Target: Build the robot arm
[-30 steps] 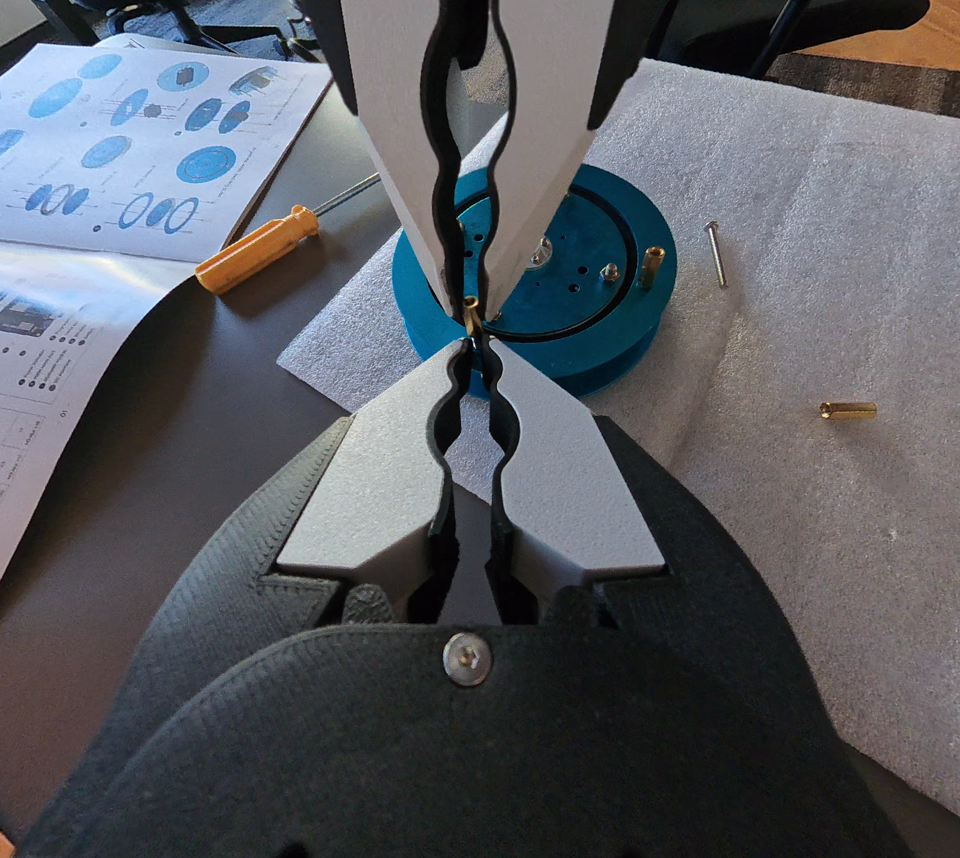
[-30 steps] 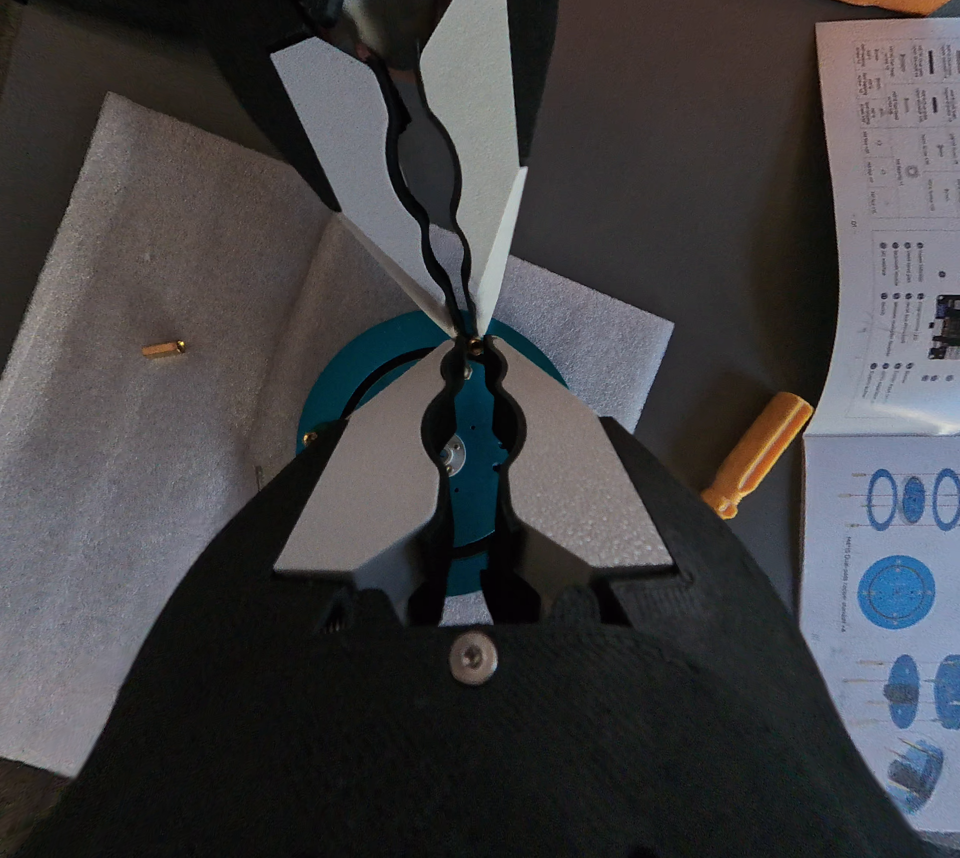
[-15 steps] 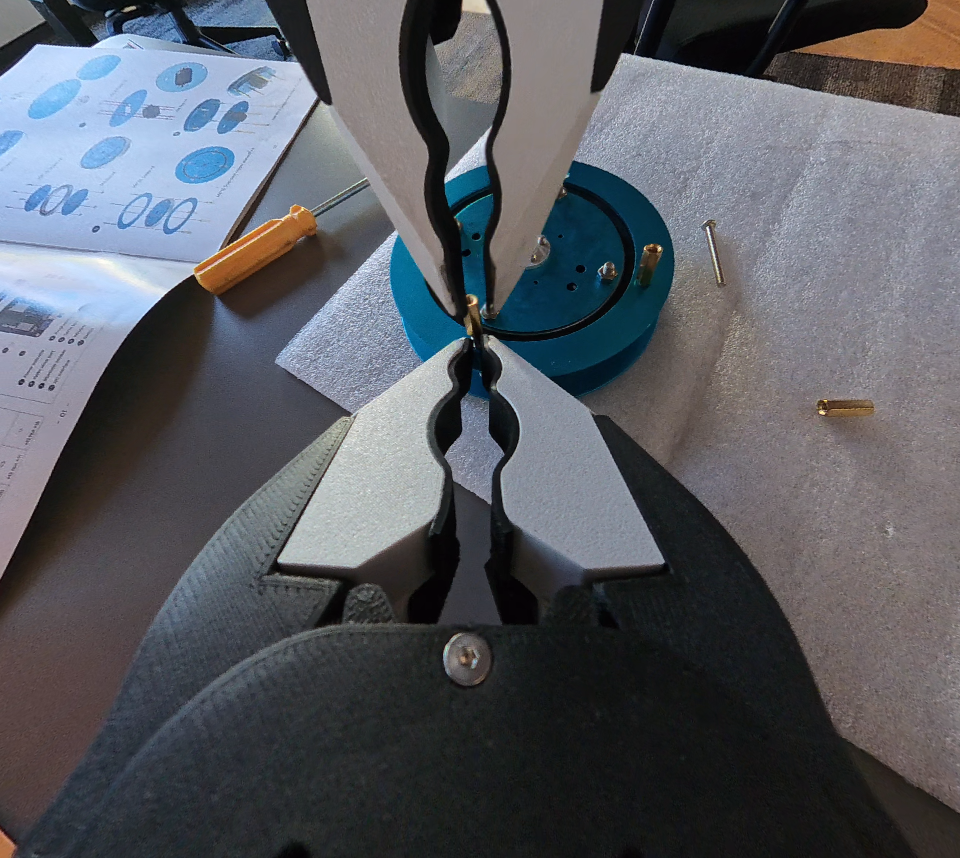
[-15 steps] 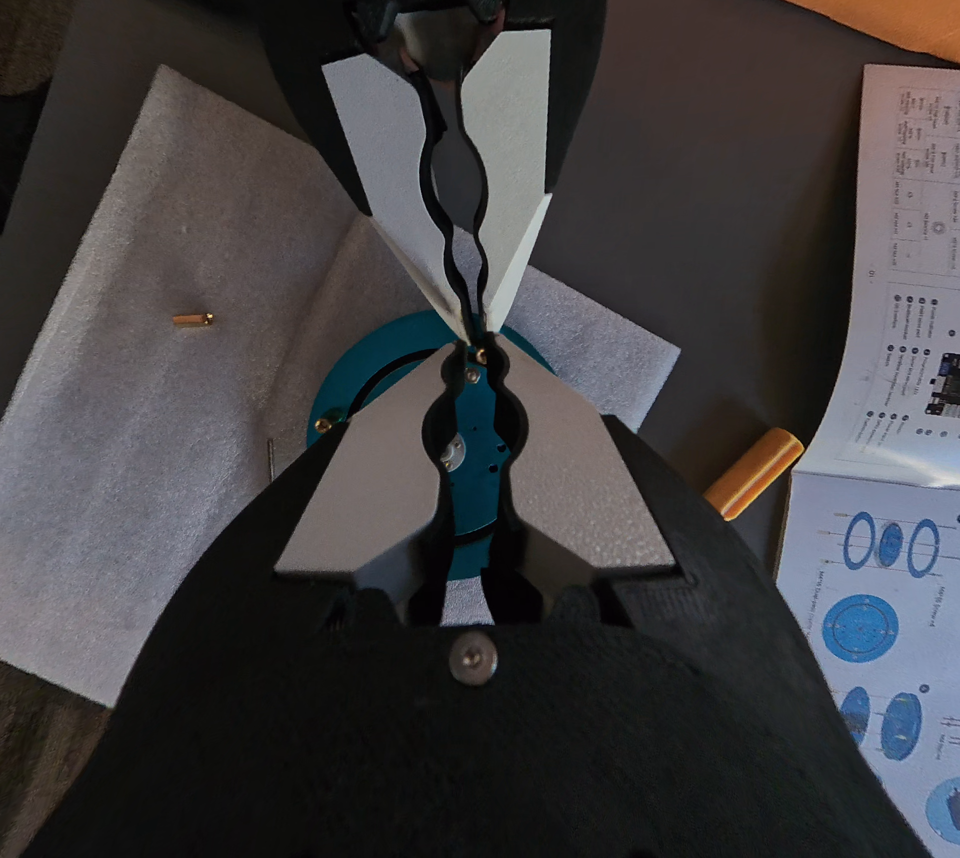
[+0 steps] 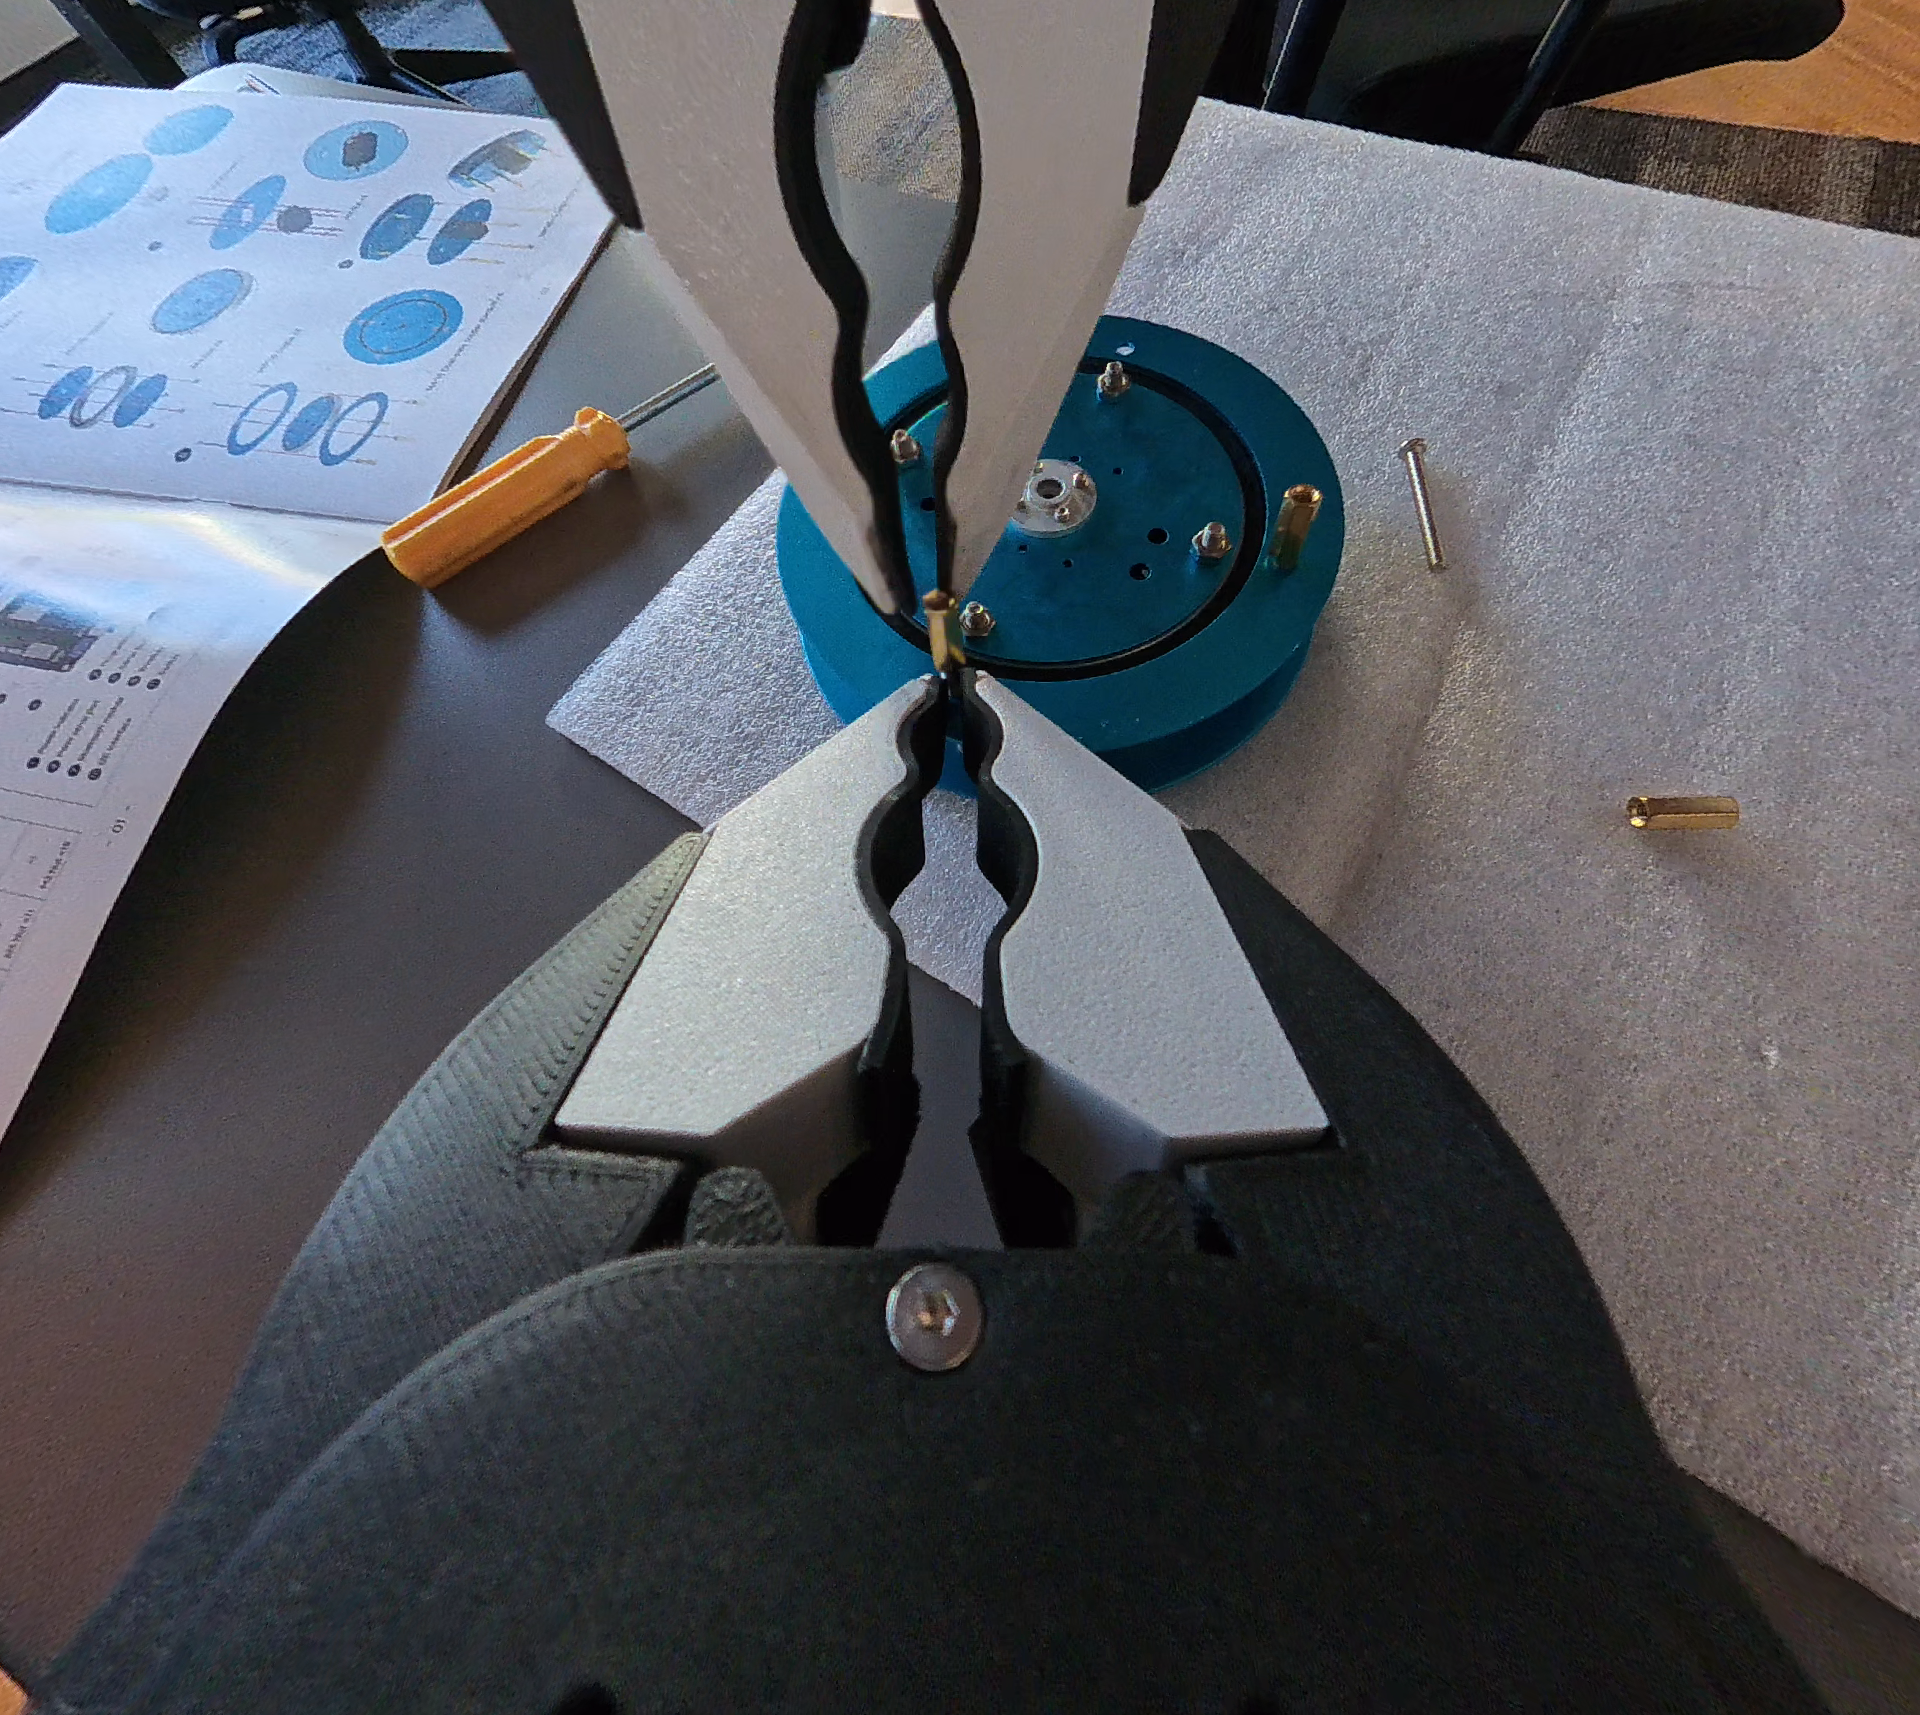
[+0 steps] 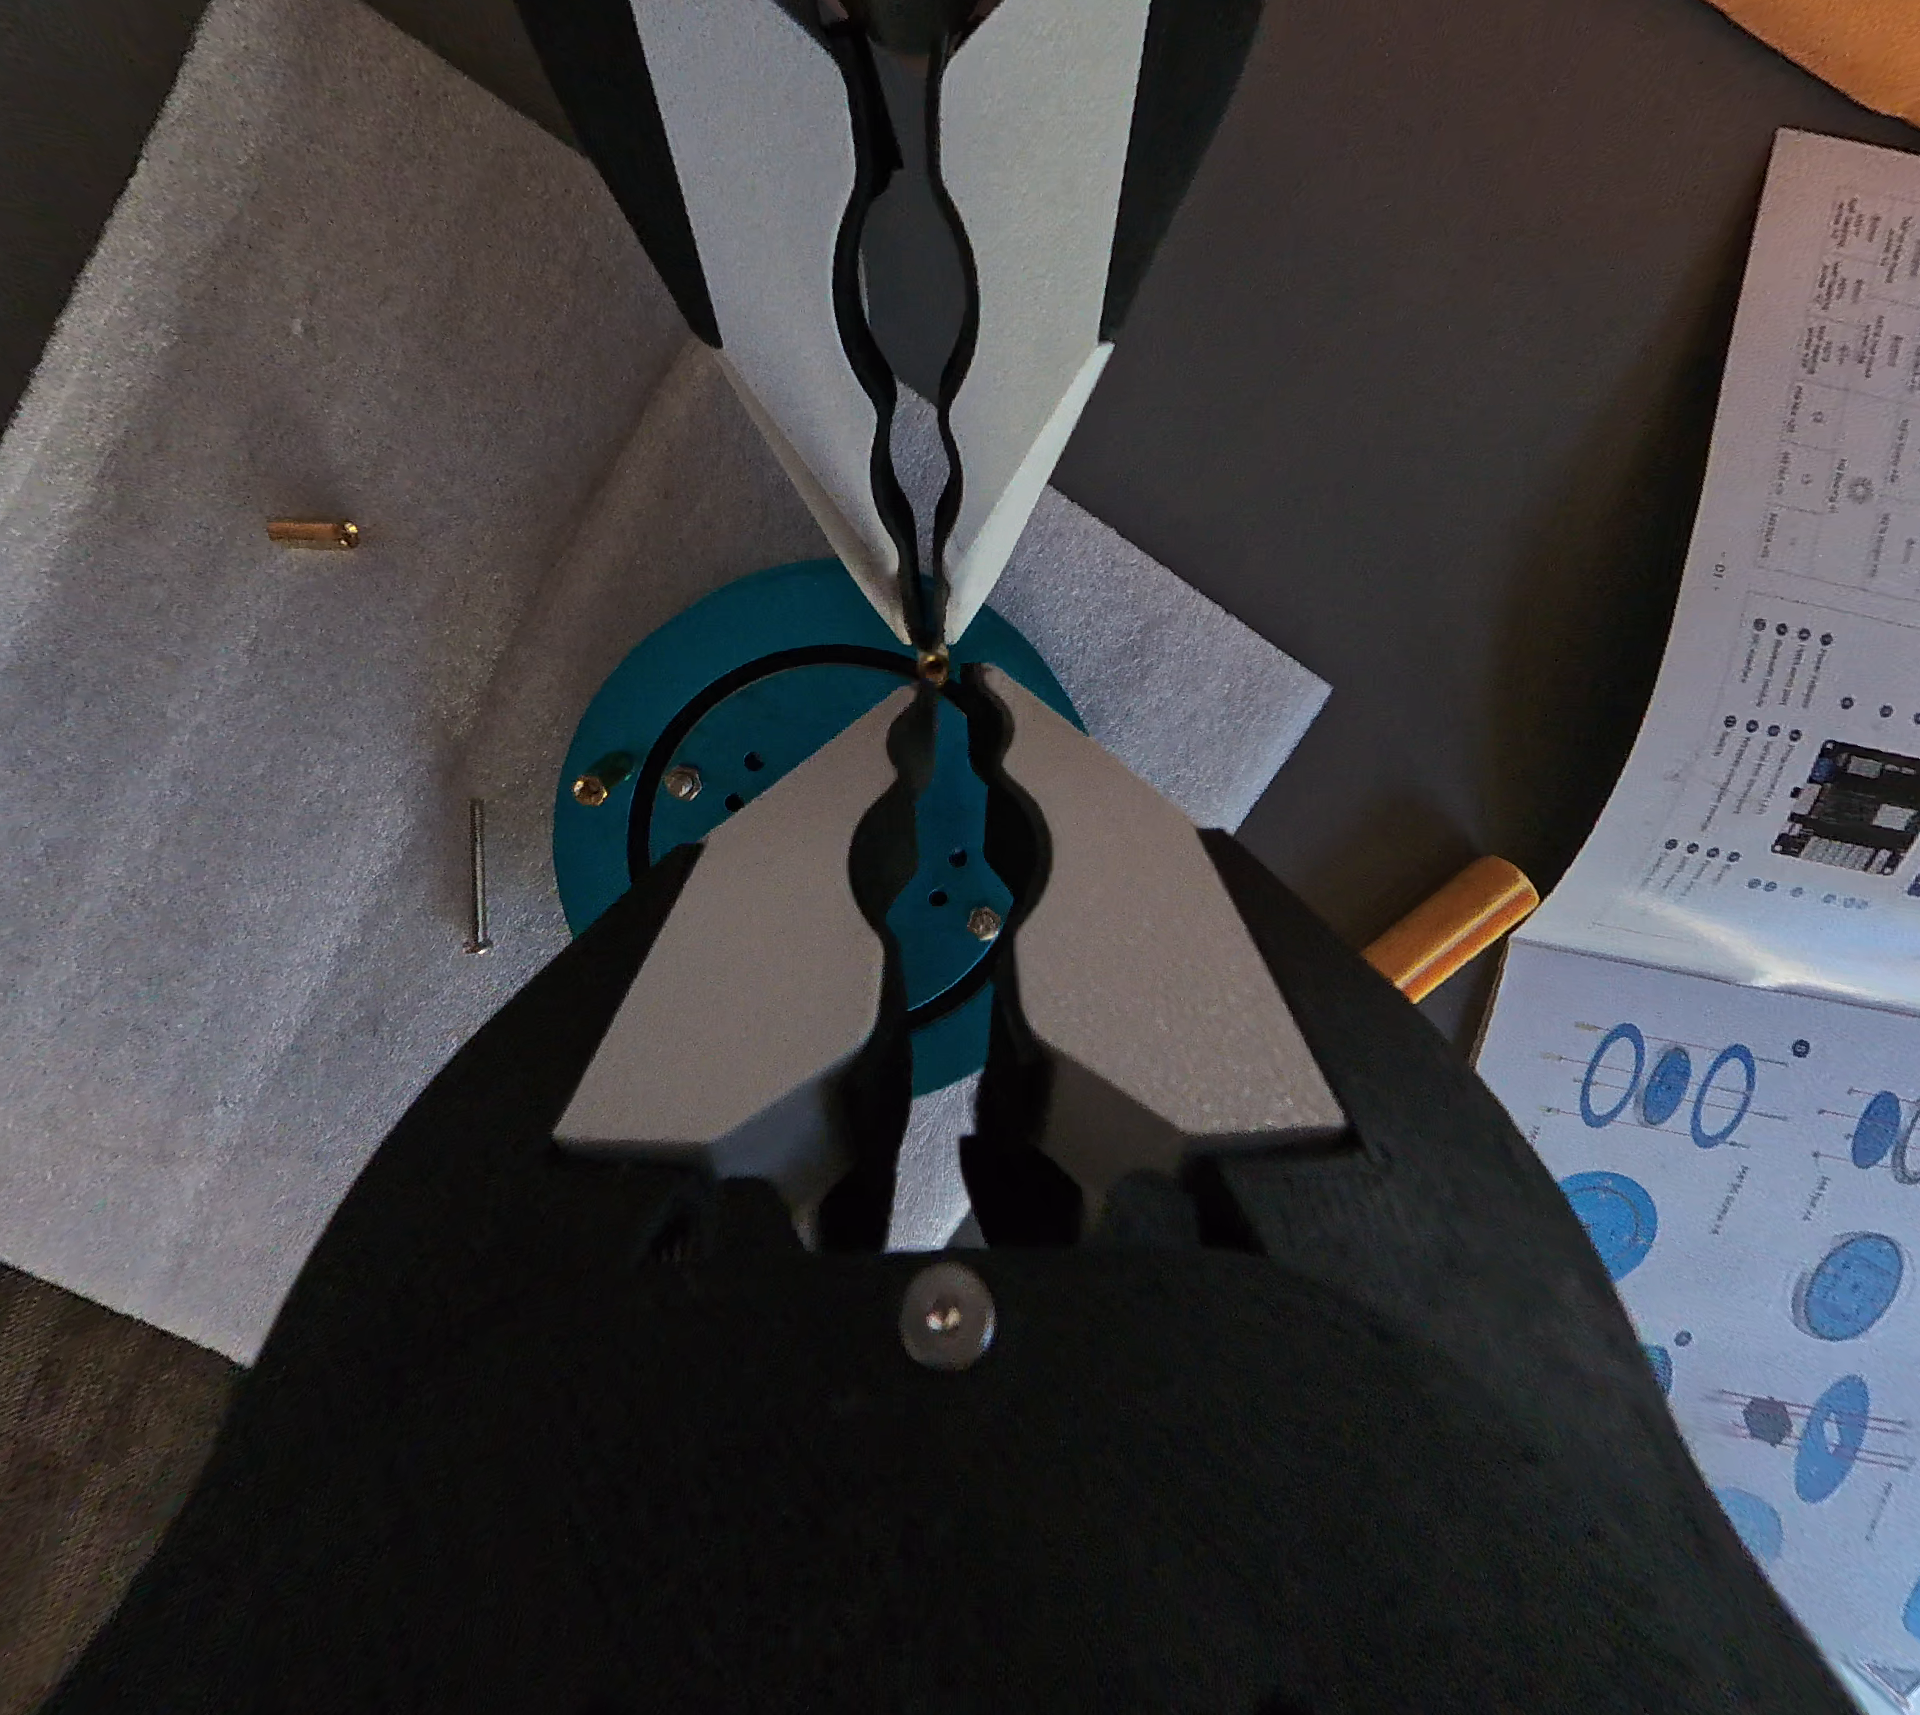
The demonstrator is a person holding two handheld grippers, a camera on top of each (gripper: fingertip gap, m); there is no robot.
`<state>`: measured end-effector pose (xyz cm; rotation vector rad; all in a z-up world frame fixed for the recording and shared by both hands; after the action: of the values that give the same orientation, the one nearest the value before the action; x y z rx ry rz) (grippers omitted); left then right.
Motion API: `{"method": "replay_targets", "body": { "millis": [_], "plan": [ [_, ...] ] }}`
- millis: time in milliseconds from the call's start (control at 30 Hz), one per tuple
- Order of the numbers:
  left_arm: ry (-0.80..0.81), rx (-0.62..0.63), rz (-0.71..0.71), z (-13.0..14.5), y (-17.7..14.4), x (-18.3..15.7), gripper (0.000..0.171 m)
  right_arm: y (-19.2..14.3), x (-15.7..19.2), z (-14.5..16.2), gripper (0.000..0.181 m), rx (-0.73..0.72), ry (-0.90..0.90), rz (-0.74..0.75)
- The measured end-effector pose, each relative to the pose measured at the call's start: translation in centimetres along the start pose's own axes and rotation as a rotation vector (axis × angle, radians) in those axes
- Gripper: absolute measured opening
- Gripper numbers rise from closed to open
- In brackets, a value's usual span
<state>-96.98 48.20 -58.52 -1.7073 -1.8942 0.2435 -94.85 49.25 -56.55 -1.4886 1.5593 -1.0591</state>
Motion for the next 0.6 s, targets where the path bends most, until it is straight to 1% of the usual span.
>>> {"method": "replay_targets", "body": {
  "millis": [33,333,500,600],
  "plan": [
    [-0.001,0.0,0.0,0.02,-0.02,0.02,0.0,0.0,0.03,-0.05,0.002,0.0,-0.001,-0.001],
    [-0.005,-0.001,0.007,0.05,-0.1,-0.04,0.001,0.01,0.34,-0.3,0.005,0.006,0.028,-0.025],
    [-0.006,-0.002,0.007,0.05,-0.12,-0.04,0.001,-0.13,0.64,-0.74,0.01,-0.017,0.023,-0.032],
    [-0.006,-0.002,0.008,0.04,-0.12,-0.04,0.001,0.19,0.59,-0.5,0.008,0.011,0.007,-0.016]
  ]
}}
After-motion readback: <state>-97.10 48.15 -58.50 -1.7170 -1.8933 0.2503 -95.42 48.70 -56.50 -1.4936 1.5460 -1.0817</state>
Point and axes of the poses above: each gripper's, where its closed fingertips meet, y out along the fingers, z out of its underside, x = y × z across the jaws, the point moved 2 cm from there along -y, back along the fingers, and after that the axes turned 13 degrees about y, right-handed, at the moved point
